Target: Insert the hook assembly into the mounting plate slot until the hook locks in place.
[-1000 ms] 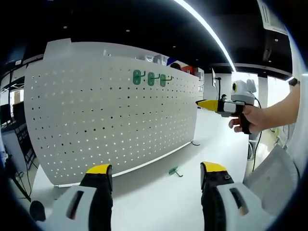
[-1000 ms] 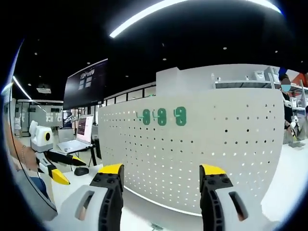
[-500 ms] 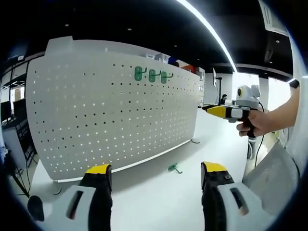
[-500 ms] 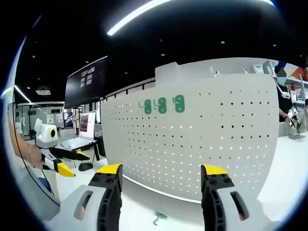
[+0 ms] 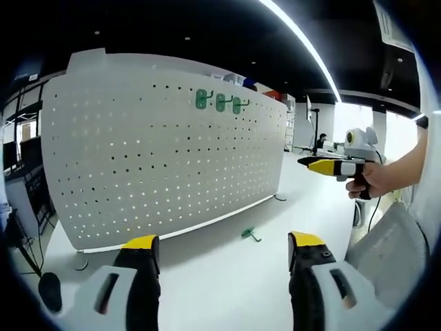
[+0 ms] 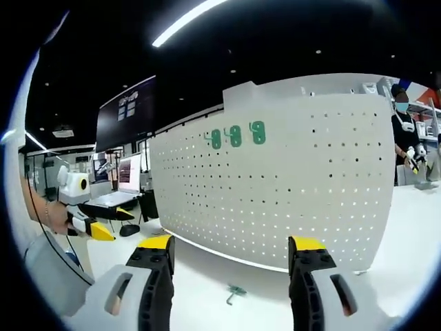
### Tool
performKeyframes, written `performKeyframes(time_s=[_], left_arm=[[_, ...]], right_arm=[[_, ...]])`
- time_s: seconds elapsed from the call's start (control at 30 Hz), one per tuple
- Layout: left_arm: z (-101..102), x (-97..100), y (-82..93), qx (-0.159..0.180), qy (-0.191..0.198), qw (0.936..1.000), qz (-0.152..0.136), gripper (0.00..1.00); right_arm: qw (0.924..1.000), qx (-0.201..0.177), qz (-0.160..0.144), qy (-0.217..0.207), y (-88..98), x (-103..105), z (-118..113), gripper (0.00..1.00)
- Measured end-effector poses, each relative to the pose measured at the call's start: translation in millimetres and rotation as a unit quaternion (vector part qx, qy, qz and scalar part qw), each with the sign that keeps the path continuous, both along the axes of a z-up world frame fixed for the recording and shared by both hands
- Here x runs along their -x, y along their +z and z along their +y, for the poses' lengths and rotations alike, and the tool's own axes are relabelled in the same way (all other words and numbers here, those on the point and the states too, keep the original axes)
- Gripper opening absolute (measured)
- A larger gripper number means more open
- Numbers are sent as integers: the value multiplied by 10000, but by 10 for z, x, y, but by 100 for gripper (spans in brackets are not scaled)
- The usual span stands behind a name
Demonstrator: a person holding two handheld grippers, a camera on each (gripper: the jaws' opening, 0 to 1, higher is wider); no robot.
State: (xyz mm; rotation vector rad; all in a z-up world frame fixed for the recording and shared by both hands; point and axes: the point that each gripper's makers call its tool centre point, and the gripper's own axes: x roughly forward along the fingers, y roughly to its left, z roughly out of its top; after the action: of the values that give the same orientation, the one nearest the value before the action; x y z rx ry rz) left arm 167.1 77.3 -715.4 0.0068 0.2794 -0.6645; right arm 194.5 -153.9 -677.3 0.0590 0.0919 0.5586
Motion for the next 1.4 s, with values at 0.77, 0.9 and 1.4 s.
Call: performKeyframes(time_s=[0.77, 0.9, 1.4], left_arm=[[81, 96, -158, -126, -11, 9998, 165, 78], [96, 106, -174, -118, 9, 9998, 188, 79], [134, 142, -225, -100, 65, 9996, 261, 79]], right_arm=[[9995, 17, 321, -4, -244, 270, -96, 67], [9993, 2, 361, -6, -282, 295, -109, 67], [9991, -35, 432, -40, -324, 346, -120, 67]])
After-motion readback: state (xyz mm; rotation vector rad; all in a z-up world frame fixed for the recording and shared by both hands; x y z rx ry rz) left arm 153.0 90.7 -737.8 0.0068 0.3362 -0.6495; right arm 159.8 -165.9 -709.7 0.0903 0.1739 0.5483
